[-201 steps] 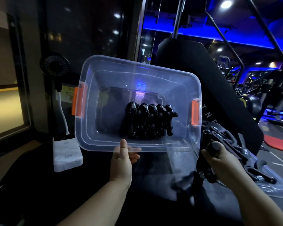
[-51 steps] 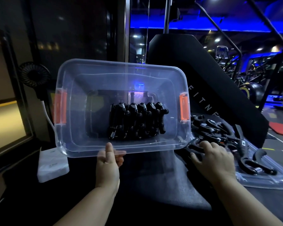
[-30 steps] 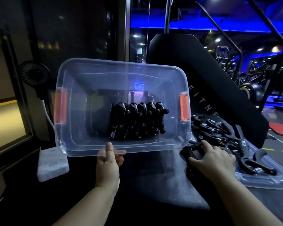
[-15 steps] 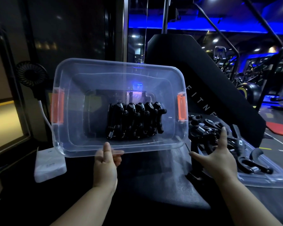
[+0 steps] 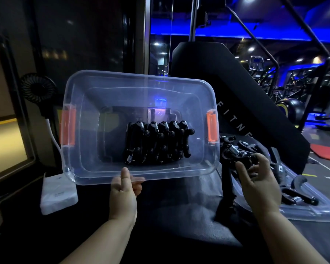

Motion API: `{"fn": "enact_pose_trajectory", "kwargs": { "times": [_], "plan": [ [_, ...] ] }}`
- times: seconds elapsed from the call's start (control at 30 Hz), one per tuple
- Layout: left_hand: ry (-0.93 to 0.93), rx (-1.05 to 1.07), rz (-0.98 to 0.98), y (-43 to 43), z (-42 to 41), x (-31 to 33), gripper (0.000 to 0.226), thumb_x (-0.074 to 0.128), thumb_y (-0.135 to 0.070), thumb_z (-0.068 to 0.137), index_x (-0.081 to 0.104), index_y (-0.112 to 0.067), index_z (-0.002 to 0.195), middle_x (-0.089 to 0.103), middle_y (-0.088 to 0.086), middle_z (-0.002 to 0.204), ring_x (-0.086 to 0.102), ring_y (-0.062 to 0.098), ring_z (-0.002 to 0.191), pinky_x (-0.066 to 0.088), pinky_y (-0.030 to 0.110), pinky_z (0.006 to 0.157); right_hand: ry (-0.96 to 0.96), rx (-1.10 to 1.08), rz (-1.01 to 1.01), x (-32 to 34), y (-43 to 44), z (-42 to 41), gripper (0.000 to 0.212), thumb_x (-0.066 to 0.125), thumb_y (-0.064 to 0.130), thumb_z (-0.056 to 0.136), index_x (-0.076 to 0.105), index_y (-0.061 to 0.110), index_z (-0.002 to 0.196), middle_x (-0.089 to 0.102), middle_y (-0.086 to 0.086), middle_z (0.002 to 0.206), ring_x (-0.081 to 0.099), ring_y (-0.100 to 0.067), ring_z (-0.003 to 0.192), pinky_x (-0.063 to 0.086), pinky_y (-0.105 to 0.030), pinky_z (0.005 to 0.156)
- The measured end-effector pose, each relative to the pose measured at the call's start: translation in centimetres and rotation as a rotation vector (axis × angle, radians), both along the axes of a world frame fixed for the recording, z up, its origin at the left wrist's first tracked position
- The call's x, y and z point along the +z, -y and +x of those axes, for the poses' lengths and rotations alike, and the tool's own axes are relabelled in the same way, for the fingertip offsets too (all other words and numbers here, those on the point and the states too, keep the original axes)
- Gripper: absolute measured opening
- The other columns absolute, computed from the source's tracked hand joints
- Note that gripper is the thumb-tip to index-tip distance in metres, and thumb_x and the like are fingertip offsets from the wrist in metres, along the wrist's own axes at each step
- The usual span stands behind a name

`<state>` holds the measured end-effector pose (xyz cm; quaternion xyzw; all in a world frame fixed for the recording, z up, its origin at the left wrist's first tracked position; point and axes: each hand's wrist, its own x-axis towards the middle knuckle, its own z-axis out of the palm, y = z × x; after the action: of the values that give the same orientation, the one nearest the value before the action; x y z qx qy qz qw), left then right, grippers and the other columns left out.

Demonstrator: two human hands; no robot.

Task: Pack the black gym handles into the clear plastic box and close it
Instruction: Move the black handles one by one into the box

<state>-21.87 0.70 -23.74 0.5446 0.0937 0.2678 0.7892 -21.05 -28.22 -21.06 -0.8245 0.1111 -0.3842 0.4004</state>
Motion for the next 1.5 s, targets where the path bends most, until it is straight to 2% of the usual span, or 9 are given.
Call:
{"fn": "enact_pose_trajectory", "kwargs": {
  "times": [0.17, 0.43, 0.63, 0.87, 1.03, 1.13, 1.23, 1.37, 1.5],
  "plan": [
    [0.003, 0.005, -0.002, 0.0, -0.1, 0.1, 0.034, 0.037, -0.042, 0.099, 0.052, -0.014, 0.086, 0.069, 0.005, 0.069, 0.053, 0.014, 0.062, 0.044, 0.028, 0.067, 0.061, -0.005, 0.009, 0.8, -0.2, -0.4, 0.028, 0.054, 0.054, 0.087, 0.05, 0.035, 0.107, 0.059, 0.003, 0.095, 0.058, -0.02, 0.078, 0.038, -0.03, 0.066],
    [-0.003, -0.002, -0.011, 0.1, -0.2, 0.2, 0.029, 0.037, -0.041, 0.099, 0.051, -0.018, 0.089, 0.068, 0.004, 0.07, 0.053, 0.013, 0.062, 0.044, 0.028, 0.068, 0.0, 0.066, -0.033, 2.8, -1.7, -2.5, 0.022, 0.059, 0.029, 0.089, 0.043, 0.015, 0.094, 0.052, 0.0, 0.064, 0.052, -0.024, 0.065, 0.033, -0.034, 0.057],
    [-0.016, -0.022, -0.008, 0.1, -0.5, 0.3, 0.03, 0.038, -0.043, 0.098, 0.052, -0.017, 0.09, 0.069, 0.005, 0.075, 0.056, 0.014, 0.068, 0.045, 0.029, 0.072, -0.153, 0.132, -0.128, 4.2, -1.8, -3.7, 0.049, 0.06, 0.022, 0.083, 0.05, 0.046, 0.124, 0.046, 0.002, 0.038, 0.047, -0.019, 0.045, 0.041, -0.031, 0.053],
    [-0.008, -0.024, -0.007, 0.0, -0.6, 0.4, 0.029, 0.038, -0.042, 0.098, 0.054, -0.019, 0.092, 0.07, 0.003, 0.075, 0.056, 0.014, 0.068, 0.045, 0.03, 0.072, -0.296, 0.163, -0.336, 5.9, -3.4, -4.7, 0.067, 0.063, 0.03, 0.083, 0.033, 0.059, 0.136, 0.05, 0.0, 0.049, 0.053, -0.019, 0.053, 0.043, -0.033, 0.056],
    [-0.01, -0.036, -0.017, -0.1, -0.7, 0.4, 0.028, 0.039, -0.042, 0.097, 0.053, -0.019, 0.093, 0.07, 0.004, 0.077, 0.056, 0.014, 0.069, 0.044, 0.027, 0.069, -0.083, 0.213, -0.287, 6.6, -4.4, -5.8, 0.072, 0.065, 0.021, 0.082, 0.033, 0.065, 0.13, 0.069, 0.0, 0.084, 0.058, -0.011, 0.059, 0.045, -0.023, 0.059],
    [-0.015, -0.044, -0.024, -0.2, -0.8, 0.5, 0.029, 0.039, -0.042, 0.098, 0.053, -0.017, 0.093, 0.07, 0.003, 0.079, 0.057, 0.015, 0.071, 0.044, 0.027, 0.07, 0.175, 0.349, -0.17, 7.7, -5.7, -6.2, 0.075, 0.065, 0.007, 0.084, 0.043, 0.07, 0.12, 0.066, 0.017, 0.077, 0.048, -0.005, 0.055, 0.04, -0.01, 0.06],
    [-0.032, -0.067, -0.054, -0.2, -0.9, 0.7, 0.027, 0.041, -0.042, 0.097, 0.052, -0.018, 0.093, 0.069, 0.002, 0.079, 0.058, 0.014, 0.072, 0.046, 0.027, 0.073, 0.308, 0.479, -0.046, 9.0, -8.0, -5.8, 0.064, 0.065, 0.014, 0.085, 0.049, 0.065, 0.12, 0.064, 0.019, 0.076, 0.05, -0.004, 0.062, 0.047, -0.023, 0.07],
    [-0.052, -0.046, -0.102, -0.5, -1.4, 1.0, 0.021, 0.048, -0.036, 0.095, 0.048, -0.016, 0.089, 0.066, 0.002, 0.078, 0.058, 0.014, 0.07, 0.047, 0.026, 0.07, 0.251, 0.571, -0.057, 9.8, -12.0, -3.4, 0.053, 0.058, 0.042, 0.075, 0.048, 0.064, 0.122, 0.065, 0.004, 0.075, 0.057, -0.02, 0.063, 0.058, -0.047, 0.075],
    [-0.036, -0.033, -0.083, -1.2, -1.8, 1.0, 0.028, 0.057, -0.033, 0.091, 0.05, -0.007, 0.095, 0.069, 0.007, 0.075, 0.065, 0.014, 0.069, 0.049, 0.026, 0.066, 0.155, 0.612, -0.182, 9.7, -15.6, -0.2, 0.056, 0.062, 0.023, 0.086, 0.047, 0.065, 0.118, 0.062, 0.014, 0.065, 0.051, -0.009, 0.052, 0.049, -0.029, 0.06]
  ]
}}
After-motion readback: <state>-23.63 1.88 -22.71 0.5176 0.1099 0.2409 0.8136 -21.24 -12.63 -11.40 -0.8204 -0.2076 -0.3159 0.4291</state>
